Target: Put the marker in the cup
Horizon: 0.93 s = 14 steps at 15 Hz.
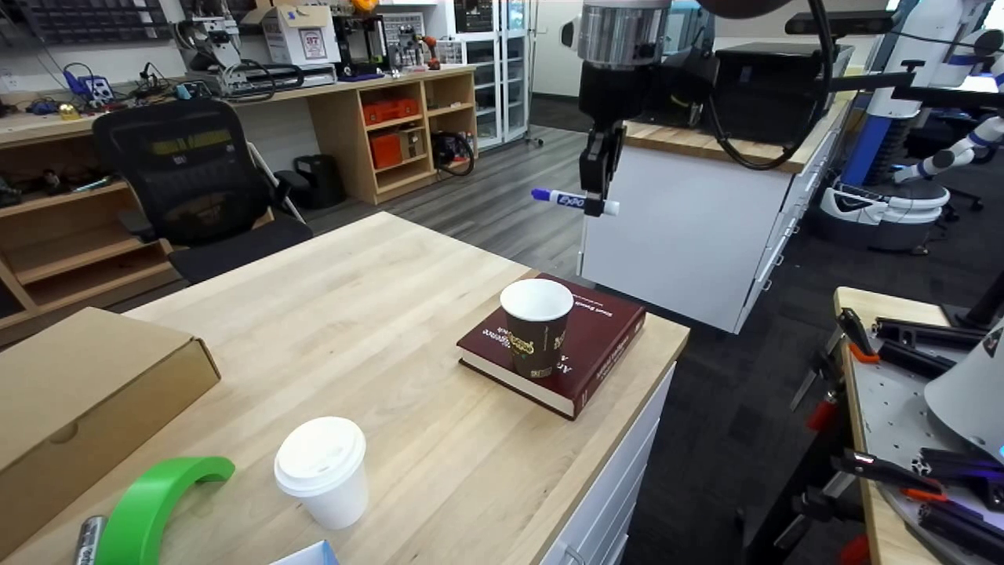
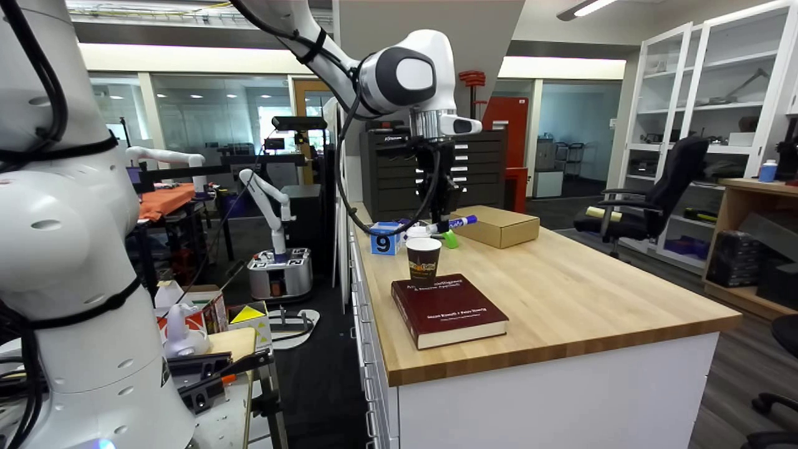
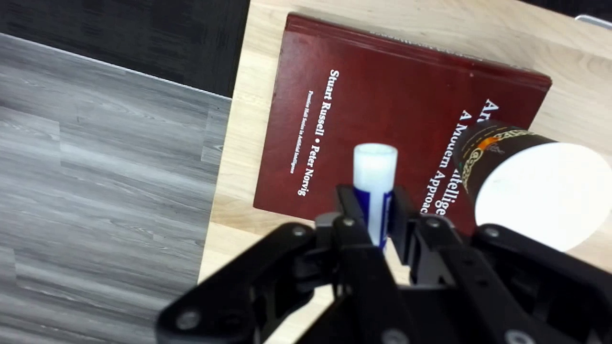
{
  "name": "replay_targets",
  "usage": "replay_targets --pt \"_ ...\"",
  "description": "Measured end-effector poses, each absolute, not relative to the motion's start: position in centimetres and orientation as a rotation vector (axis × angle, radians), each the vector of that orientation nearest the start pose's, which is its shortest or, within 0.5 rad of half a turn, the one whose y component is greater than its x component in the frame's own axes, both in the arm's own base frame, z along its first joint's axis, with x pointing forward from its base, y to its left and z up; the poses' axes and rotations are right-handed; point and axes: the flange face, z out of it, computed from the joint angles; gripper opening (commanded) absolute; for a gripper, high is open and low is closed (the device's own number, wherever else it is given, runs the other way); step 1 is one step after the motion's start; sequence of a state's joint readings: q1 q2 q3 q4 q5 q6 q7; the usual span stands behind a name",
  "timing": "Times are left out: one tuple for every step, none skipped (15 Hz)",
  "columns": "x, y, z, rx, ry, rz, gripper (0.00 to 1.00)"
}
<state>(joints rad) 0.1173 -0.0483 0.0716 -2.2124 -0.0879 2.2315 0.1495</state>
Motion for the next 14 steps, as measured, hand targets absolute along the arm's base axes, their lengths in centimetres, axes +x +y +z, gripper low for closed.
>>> replay_targets --pt "51.9 10.1 41.3 -3.2 -0.202 -0.097 0.05" --pt "52.0 10.5 42.1 -3.202 -0.265 -0.056 0.05" --pt "52.0 11.0 42.7 -3.203 -0.317 -0.016 0.05" --pt "52.1 11.4 43.2 -3.202 -0.364 0.022 0.05" --pt "52.2 11.8 43.6 -3.2 -0.41 0.061 0.05" --pt "52.3 12.2 43.9 -3.196 -0.453 0.107 0.05" --pt "52.5 12.6 43.9 -3.19 -0.494 0.157 0.05" --pt "52.6 13.0 44.0 -3.184 -0.529 0.206 0.05" --pt "52.9 13.4 43.9 -3.176 -0.565 0.254 0.05" --pt "53.1 13.9 43.8 -3.165 -0.6 0.302 0.05" --pt "53.4 14.4 43.5 -3.155 -0.629 0.352 0.05" --pt "53.8 14.8 43.2 -3.144 -0.66 0.404 0.05" --pt "54.1 15.3 42.8 -3.131 -0.688 0.456 0.05" --pt "54.5 15.8 42.4 -3.121 -0.716 0.504 0.05"
